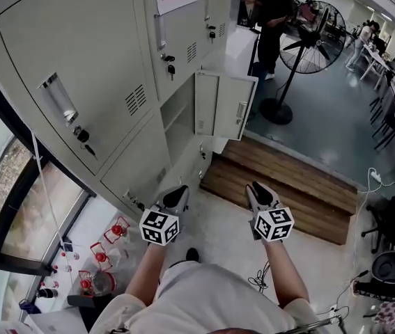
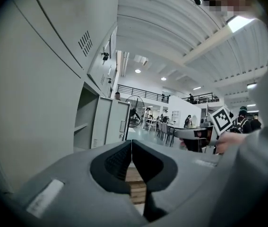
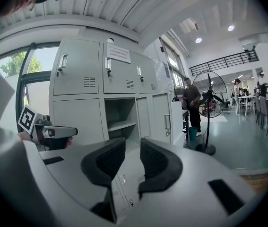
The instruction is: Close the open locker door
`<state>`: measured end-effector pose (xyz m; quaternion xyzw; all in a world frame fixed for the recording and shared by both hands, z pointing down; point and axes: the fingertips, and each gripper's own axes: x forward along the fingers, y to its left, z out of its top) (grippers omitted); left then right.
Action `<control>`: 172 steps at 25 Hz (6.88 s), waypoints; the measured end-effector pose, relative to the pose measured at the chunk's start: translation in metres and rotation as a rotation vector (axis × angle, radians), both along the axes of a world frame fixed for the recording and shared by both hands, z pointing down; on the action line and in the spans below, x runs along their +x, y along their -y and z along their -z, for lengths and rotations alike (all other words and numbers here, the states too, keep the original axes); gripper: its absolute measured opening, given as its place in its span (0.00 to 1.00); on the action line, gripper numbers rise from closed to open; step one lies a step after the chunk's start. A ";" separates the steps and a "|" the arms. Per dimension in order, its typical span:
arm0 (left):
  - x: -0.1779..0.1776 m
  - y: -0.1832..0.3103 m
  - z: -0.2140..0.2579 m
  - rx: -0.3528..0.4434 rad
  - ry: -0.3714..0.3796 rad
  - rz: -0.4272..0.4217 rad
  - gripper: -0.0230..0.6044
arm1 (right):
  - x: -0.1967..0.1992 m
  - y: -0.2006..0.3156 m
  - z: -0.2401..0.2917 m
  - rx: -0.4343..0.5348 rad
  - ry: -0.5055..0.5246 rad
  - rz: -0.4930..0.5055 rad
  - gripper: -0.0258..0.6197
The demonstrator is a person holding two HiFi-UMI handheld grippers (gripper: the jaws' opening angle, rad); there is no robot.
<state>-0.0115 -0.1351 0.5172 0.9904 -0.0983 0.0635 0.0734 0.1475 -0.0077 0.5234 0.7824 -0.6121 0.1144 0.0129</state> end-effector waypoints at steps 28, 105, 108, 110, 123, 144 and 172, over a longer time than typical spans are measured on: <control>0.112 0.095 -0.018 -0.043 0.017 0.047 0.06 | 0.116 0.113 -0.017 -0.055 0.009 0.057 0.17; 0.178 0.114 -0.034 -0.063 0.045 0.368 0.06 | 0.273 0.253 -0.024 -0.001 -0.032 0.365 0.25; 0.170 0.113 -0.032 -0.061 0.046 0.360 0.06 | 0.265 0.249 -0.023 0.004 -0.025 0.357 0.25; 0.165 0.113 -0.032 -0.062 0.050 0.356 0.06 | 0.257 0.246 -0.022 0.012 -0.023 0.359 0.24; 0.120 0.117 -0.028 -0.068 0.053 0.348 0.06 | 0.192 0.243 -0.016 0.028 -0.038 0.385 0.23; 0.070 0.120 -0.029 -0.077 0.042 0.336 0.06 | 0.090 0.243 -0.013 0.011 -0.085 0.416 0.27; 0.050 0.127 -0.029 -0.075 0.036 0.396 0.06 | 0.028 0.253 -0.011 0.012 -0.107 0.607 0.36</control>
